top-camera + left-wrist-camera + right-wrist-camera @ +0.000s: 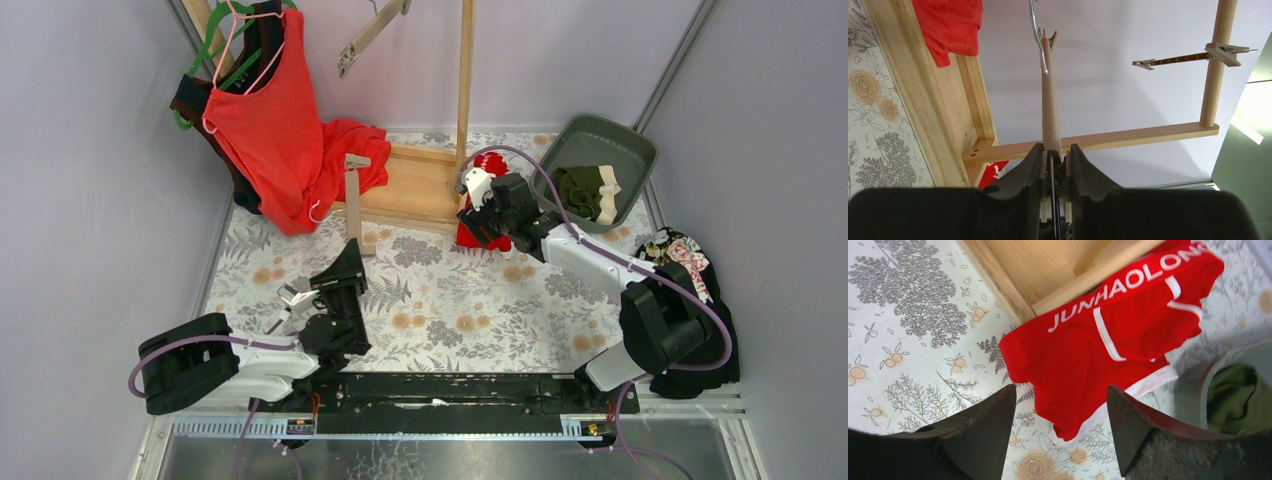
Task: Clip the underwear to the hanger
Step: Flatten out the underwear at the center of the board.
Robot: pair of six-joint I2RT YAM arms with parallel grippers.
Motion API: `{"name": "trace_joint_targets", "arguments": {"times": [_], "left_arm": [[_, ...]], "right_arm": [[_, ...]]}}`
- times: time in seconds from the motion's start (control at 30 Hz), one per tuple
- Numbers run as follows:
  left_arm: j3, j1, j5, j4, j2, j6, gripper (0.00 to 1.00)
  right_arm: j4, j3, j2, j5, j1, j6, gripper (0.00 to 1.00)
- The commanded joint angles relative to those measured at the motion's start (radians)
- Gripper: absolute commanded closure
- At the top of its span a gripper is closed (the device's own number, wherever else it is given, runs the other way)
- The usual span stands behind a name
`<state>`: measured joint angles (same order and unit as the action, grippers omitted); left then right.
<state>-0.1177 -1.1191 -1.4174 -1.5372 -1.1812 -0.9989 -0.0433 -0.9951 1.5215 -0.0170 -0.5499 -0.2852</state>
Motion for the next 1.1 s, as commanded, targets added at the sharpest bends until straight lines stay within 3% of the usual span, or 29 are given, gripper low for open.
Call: {"name": "trace_joint_targets", "arguments": {"times": [0.0, 0.13, 0.3, 0.83, 1.07], "left_arm": [[0.003, 0.007, -0.027, -0.061, 0.024, -0.001, 1.00], [0.009, 0.006, -0.032, -0.061, 0.028, -0.003, 1.00], [0.015, 0.009, -0.032, -0.061, 0.041, 0.002, 1.00], [0.016, 0.009, -0.035, -0.060, 0.031, -0.006, 1.00], [0.016, 0.010, -0.038, -0.060, 0.027, -0.009, 1.00]], "right_arm": [[-0.044, -0.085, 0.021, 0.102, -0.007, -0.152, 0.27], [-0.027, -0.071, 0.049, 0.180, -0.007, -0.216, 0.27], [-0.113, -0.121, 0.118, 0.174, -0.007, -0.263, 0.28], [-0.107, -0.148, 0.230, 0.189, -0.010, -0.305, 0.30], [-0.068, -0.162, 0.274, 0.185, -0.016, -0.301, 0.37]]}}
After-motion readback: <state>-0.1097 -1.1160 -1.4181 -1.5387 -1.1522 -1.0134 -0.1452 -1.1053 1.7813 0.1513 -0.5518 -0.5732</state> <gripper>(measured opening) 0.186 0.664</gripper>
